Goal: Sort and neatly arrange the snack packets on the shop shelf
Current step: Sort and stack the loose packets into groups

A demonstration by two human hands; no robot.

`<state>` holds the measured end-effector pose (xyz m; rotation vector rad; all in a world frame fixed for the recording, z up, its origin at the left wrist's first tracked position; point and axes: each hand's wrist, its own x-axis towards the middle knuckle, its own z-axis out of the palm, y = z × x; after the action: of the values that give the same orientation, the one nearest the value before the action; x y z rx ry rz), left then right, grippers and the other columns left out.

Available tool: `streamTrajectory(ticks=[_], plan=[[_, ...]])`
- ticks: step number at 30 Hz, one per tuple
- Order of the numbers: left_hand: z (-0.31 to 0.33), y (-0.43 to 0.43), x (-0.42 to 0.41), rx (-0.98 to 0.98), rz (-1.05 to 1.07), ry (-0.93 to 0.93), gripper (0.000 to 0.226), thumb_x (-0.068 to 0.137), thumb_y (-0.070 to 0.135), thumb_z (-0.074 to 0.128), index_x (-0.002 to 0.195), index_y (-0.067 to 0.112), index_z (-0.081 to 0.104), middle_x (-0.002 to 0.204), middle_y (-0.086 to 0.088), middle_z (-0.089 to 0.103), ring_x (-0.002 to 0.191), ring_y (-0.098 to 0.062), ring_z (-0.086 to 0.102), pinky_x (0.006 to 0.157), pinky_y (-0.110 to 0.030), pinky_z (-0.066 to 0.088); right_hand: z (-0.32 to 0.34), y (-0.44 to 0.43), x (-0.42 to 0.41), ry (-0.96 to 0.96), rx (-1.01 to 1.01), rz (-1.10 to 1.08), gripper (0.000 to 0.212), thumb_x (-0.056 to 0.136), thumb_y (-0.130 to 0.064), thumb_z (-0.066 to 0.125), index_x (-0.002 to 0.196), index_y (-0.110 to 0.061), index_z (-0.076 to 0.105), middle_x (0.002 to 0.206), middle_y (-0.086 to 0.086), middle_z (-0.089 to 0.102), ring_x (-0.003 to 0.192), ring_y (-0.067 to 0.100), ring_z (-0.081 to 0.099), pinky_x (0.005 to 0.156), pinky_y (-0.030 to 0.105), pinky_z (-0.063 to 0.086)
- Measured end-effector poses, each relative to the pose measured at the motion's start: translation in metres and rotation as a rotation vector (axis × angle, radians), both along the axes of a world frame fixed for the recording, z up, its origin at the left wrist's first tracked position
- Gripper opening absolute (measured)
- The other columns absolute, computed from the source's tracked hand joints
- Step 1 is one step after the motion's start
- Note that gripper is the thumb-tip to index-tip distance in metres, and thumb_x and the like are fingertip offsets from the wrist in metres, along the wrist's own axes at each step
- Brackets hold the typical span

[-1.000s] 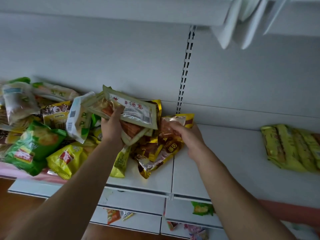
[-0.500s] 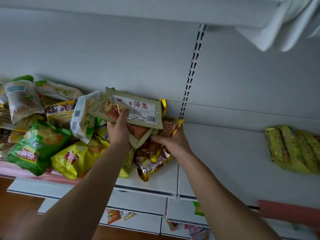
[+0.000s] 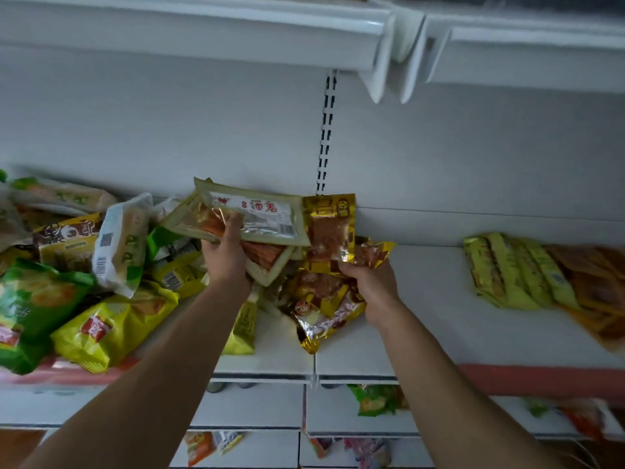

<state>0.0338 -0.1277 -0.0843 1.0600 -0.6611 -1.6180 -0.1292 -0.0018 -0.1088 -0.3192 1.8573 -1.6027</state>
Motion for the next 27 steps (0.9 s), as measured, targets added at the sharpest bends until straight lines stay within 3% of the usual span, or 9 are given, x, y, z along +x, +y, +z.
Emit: streamTrajectory(ticks=[4,8,11,15,18,20,21,24,27], plan=[[0.016,0.005,-0.017,-0.067,0.016,-0.002,0.026,0.086,0.032,0.073,0.107,0.036,0.057,0.110,0.000,0.068,0.099,-0.024,0.069,0.084,-0.048,0.058,0.009,0.031,-0.039,0.010,-0.033,-0.126,0.040,0.075,-0.004,0.079,0.112,-0.014,0.067,0.106,0.003,0.072,0.095,0.023,0.069,0.084,0.039,0.056],[0.035,0.020,-0.039,-0.137,0.067,-0.014,0.048,0.085,0.033,0.072,0.128,0.030,0.052,0.112,0.004,0.066,0.102,-0.020,0.066,0.087,-0.044,0.055,0.020,0.052,-0.071,0.045,-0.062,-0.201,0.037,0.076,-0.004,0.078,0.110,-0.013,0.068,0.104,0.003,0.073,0.095,0.023,0.069,0.084,0.041,0.056],[0.044,0.035,-0.061,-0.237,0.140,-0.049,0.037,0.086,0.031,0.071,0.118,0.033,0.053,0.109,0.013,0.065,0.100,-0.008,0.063,0.086,-0.032,0.051,0.023,0.066,-0.090,0.129,-0.041,-0.227,0.033,0.076,-0.006,0.079,0.105,-0.016,0.068,0.101,0.002,0.072,0.092,0.022,0.069,0.084,0.042,0.056],[0.041,0.060,-0.091,-0.262,0.103,-0.043,0.023,0.081,0.035,0.073,0.096,0.043,0.057,0.099,0.021,0.066,0.089,0.004,0.065,0.071,-0.017,0.051,0.031,0.089,-0.117,0.340,0.054,-0.156,0.027,0.076,-0.012,0.078,0.084,-0.031,0.061,0.081,-0.019,0.065,0.077,0.007,0.064,0.064,0.023,0.046],[0.035,0.078,-0.110,-0.228,0.066,-0.014,0.032,0.076,0.042,0.076,0.102,0.043,0.058,0.102,0.020,0.067,0.090,0.003,0.065,0.065,-0.014,0.051,0.036,0.103,-0.139,0.528,0.244,-0.047,0.023,0.076,-0.024,0.077,0.091,-0.027,0.060,0.078,-0.021,0.060,0.077,0.010,0.062,0.061,0.023,0.039],[0.029,0.087,-0.120,-0.224,0.039,-0.016,0.040,0.077,0.039,0.076,0.112,0.039,0.058,0.107,0.017,0.067,0.094,0.001,0.066,0.069,-0.017,0.053,0.037,0.107,-0.150,0.663,0.378,0.015,0.035,0.078,-0.031,0.075,0.108,-0.024,0.058,0.092,-0.010,0.063,0.095,0.021,0.063,0.071,0.028,0.042],[0.025,0.090,-0.124,-0.206,0.021,-0.018,0.041,0.078,0.036,0.077,0.114,0.038,0.058,0.108,0.016,0.068,0.095,-0.002,0.067,0.073,-0.021,0.055,0.035,0.108,-0.154,0.744,0.455,0.054,0.050,0.079,-0.034,0.075,0.122,-0.019,0.054,0.109,-0.001,0.064,0.109,0.026,0.060,0.080,0.031,0.045],[0.012,0.098,-0.132,-0.135,-0.082,-0.060,0.036,0.076,0.031,0.079,0.107,0.038,0.062,0.100,0.012,0.071,0.095,-0.011,0.069,0.077,-0.034,0.056,0.025,0.114,-0.157,0.953,0.564,0.110,0.096,0.080,-0.041,0.075,0.155,-0.018,0.019,0.159,0.013,0.025,0.145,0.032,0.024,0.115,0.043,0.026],[-0.003,0.100,-0.138,-0.086,-0.209,-0.169,0.049,0.072,0.031,0.081,0.117,0.029,0.059,0.102,0.000,0.071,0.092,-0.021,0.071,0.073,-0.040,0.059,0.018,0.118,-0.155,1.133,0.442,0.107,0.105,0.082,-0.038,0.075,0.157,-0.021,0.003,0.164,0.011,0.005,0.150,0.033,0.010,0.120,0.047,0.018]])
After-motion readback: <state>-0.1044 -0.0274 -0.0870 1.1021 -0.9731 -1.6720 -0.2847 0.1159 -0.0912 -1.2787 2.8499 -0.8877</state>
